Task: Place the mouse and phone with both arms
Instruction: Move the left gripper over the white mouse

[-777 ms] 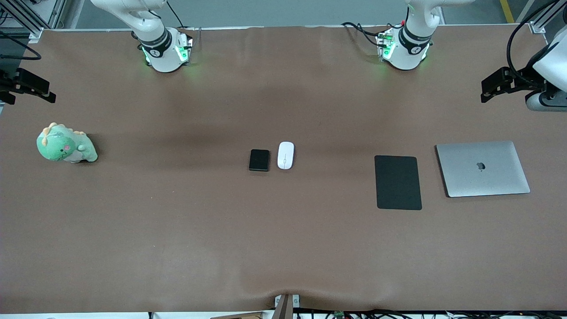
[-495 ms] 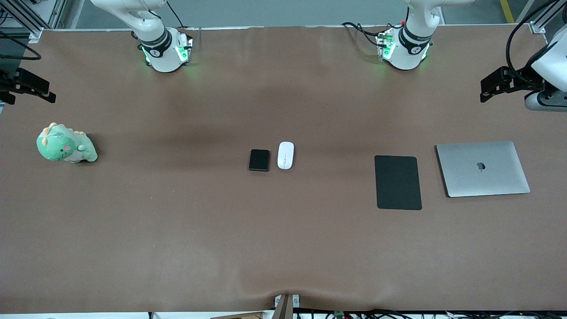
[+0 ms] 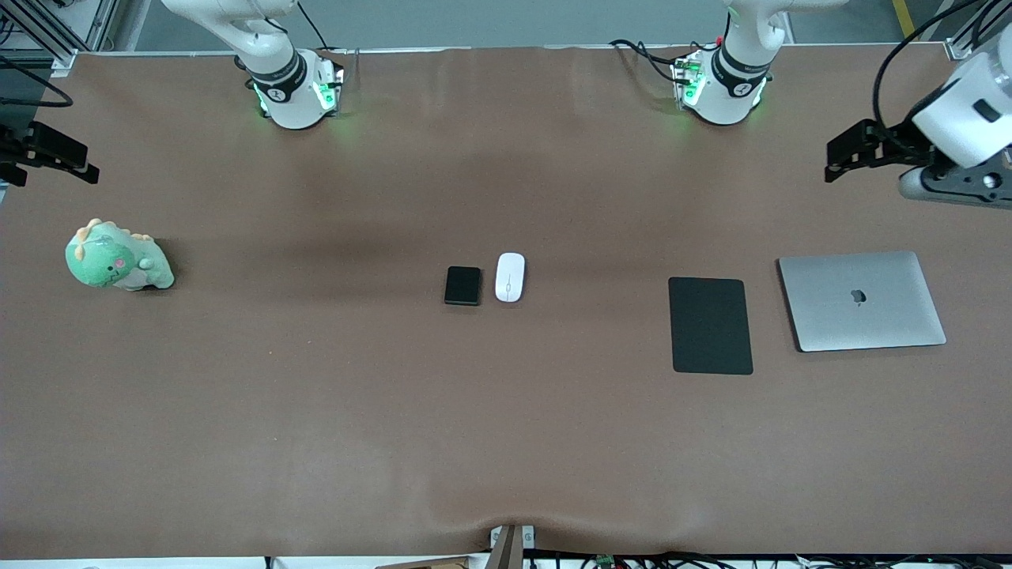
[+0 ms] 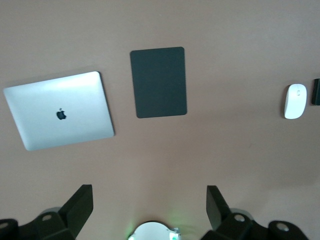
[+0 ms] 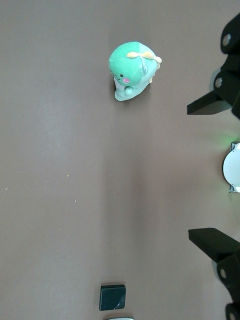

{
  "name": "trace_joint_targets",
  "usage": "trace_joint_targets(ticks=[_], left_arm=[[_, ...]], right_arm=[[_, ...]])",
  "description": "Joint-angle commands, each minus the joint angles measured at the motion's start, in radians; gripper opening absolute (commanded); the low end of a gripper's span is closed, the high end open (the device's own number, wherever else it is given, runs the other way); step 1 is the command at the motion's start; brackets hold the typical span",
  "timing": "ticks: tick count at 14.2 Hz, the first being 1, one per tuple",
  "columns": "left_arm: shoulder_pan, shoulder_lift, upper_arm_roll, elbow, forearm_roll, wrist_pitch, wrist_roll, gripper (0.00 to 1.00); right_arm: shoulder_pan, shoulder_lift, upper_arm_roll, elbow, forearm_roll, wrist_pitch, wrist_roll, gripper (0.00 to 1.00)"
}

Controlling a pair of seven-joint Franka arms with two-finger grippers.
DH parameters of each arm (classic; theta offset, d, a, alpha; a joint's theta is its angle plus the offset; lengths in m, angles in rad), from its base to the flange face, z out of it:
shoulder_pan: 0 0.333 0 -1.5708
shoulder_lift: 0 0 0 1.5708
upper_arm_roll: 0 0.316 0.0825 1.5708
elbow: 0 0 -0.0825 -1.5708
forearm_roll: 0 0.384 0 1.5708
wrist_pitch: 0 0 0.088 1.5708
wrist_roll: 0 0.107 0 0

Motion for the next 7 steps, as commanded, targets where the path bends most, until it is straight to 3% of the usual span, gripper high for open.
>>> trace_joint_targets(ticks=[1, 7], left_arm=[[-0.031, 0.045, -0.061, 0.026, -0.022, 0.005, -0.133, 1.0], [-0.176, 0.143, -0.118, 0.026, -0.032, 0.136, -0.408, 1.0]], right_arm=[[-0.035, -0.002, 0.016, -0.004, 0.004, -0.001, -0.015, 1.0], [-0.043, -0.001, 0.016, -0.001, 0.005, 0.001, -0.015, 1.0]])
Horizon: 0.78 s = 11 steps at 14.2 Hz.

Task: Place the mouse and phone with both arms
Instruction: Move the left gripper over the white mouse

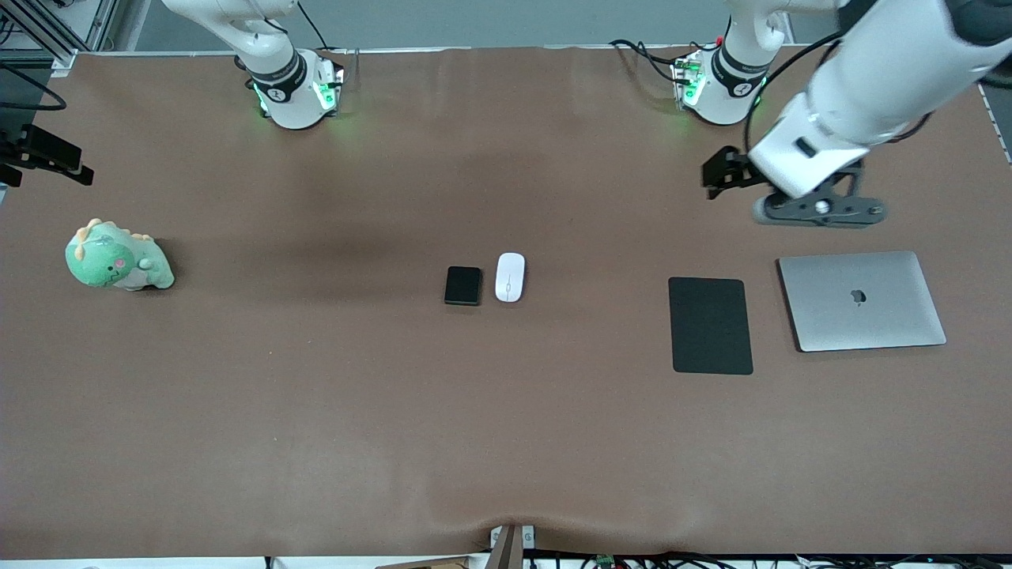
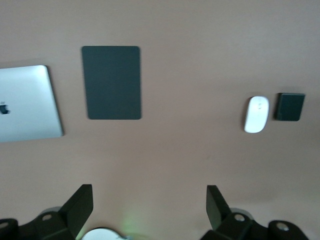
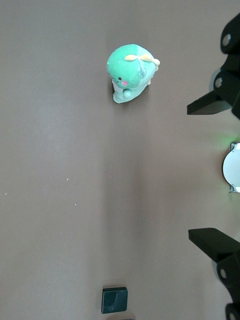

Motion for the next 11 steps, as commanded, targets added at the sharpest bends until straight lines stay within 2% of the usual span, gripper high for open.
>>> trace_joint_targets(ticks=[1, 11], left_arm=[[-0.078, 0.052, 0.0, 0.025, -0.018, 0.041, -0.117, 1.0], [-0.301, 0.245, 0.007, 0.025, -0.005, 0.321, -0.354, 1.0]], right_arm=[[-0.025, -0.003, 0.016, 0.0, 0.005, 0.0, -0.016, 1.0], [-0.024, -0.003, 0.016, 0.0, 0.007, 0.002, -0.016, 1.0]])
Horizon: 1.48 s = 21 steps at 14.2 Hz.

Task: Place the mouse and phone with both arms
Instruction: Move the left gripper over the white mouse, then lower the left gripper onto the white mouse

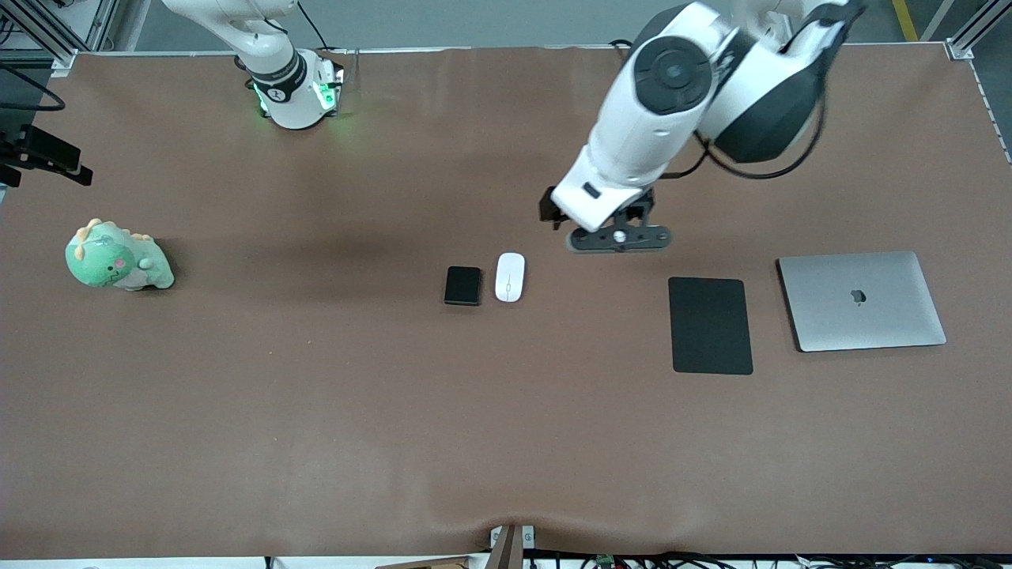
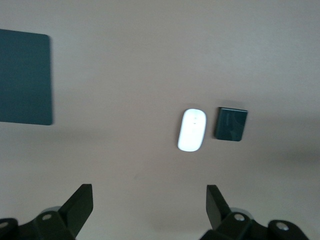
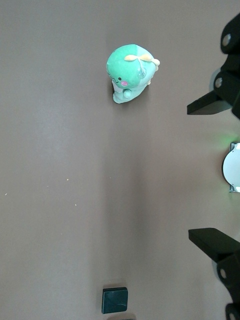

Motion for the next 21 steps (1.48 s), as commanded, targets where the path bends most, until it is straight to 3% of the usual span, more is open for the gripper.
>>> trace_joint_targets(ticks=[1, 5, 11, 15, 21], left_arm=[[-0.044, 0.063, 0.013, 0.024, -0.002, 0.063, -0.022, 1.0], [-0.127, 0.164, 0.014, 0.024, 0.128, 0.161, -0.127, 1.0], [-0.181, 0.297, 0.01, 0.02, 0.263, 0.256, -0.114, 1.0], [-0.216, 0.371, 0.014, 0.015, 0.282, 0.351, -0.128, 1.0], [-0.231, 0.433, 0.017, 0.014, 0.283, 0.391, -0.134, 1.0]], right_arm=[[-0.022, -0.003, 0.015, 0.0, 0.006, 0.0, -0.016, 1.0], [-0.024, -0.003, 0.015, 0.0, 0.006, -0.002, -0.016, 1.0], [-0.024, -0.002, 0.015, 0.0, 0.008, -0.002, -0.016, 1.0], [-0.022, -0.002, 0.017, 0.0, 0.006, 0.002, -0.015, 1.0], [-0.016, 0.017, 0.017, 0.0, 0.012, 0.003, -0.015, 1.0]])
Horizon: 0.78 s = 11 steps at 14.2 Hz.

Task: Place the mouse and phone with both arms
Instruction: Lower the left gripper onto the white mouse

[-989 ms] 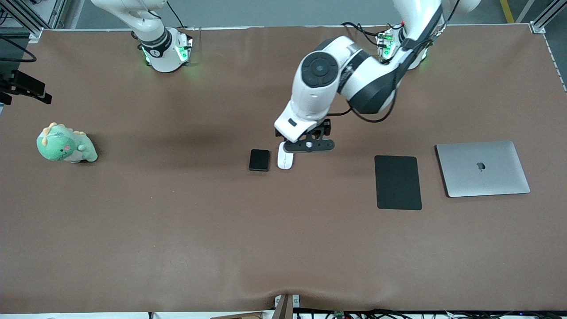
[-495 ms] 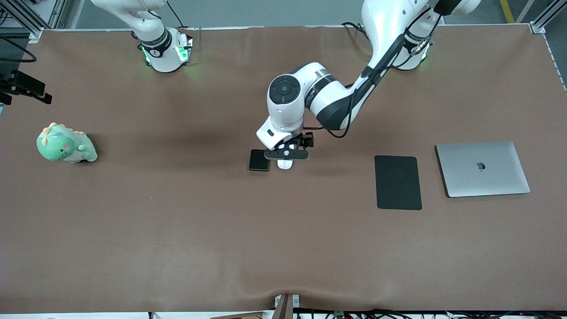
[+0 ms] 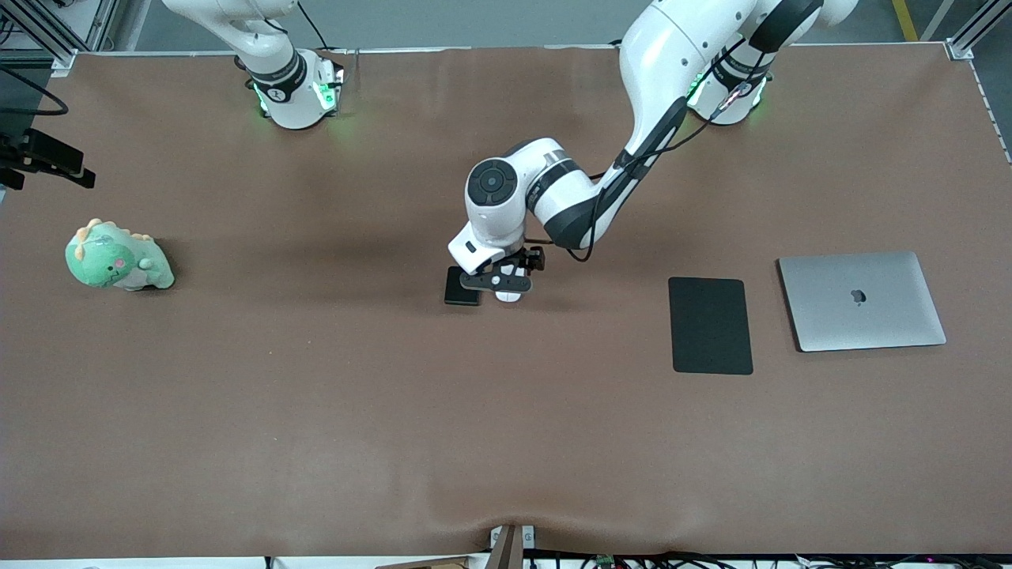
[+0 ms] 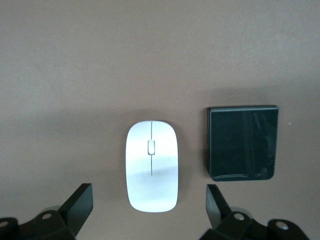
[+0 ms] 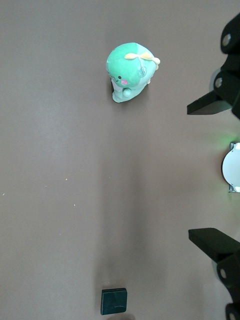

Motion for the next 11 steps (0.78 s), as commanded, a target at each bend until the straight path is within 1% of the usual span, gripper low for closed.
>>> trace_joint_targets(ticks=[1, 3, 5, 7, 10, 11], left_arm=[[-0.02, 0.028, 0.014, 0.014, 0.03, 0.052, -0.049, 1.0], [-0.02, 0.042, 0.016, 0.012, 0.031, 0.09, -0.064, 1.0], [-0.015, 0.052, 0.016, 0.011, 0.031, 0.098, -0.064, 1.0], [-0.017, 0.053, 0.036, 0.009, 0.033, 0.098, -0.064, 1.0], [-0.017, 0.07, 0.043, 0.003, 0.034, 0.101, -0.064, 1.0], [-0.018, 0.076, 0.043, 0.003, 0.039, 0.107, -0.064, 1.0]], right_arm=[[-0.016, 0.002, 0.017, 0.0, 0.011, -0.004, -0.014, 1.0], [-0.014, 0.005, 0.018, 0.0, 0.009, -0.002, -0.016, 1.0], [-0.014, 0.031, 0.018, 0.0, 0.006, -0.001, -0.021, 1.0], [-0.014, 0.033, 0.02, 0.002, 0.008, -0.001, -0.028, 1.0], [-0.013, 0.034, 0.02, 0.0, 0.009, 0.004, -0.034, 1.0], [-0.013, 0.071, 0.02, -0.001, 0.011, 0.002, -0.045, 1.0]])
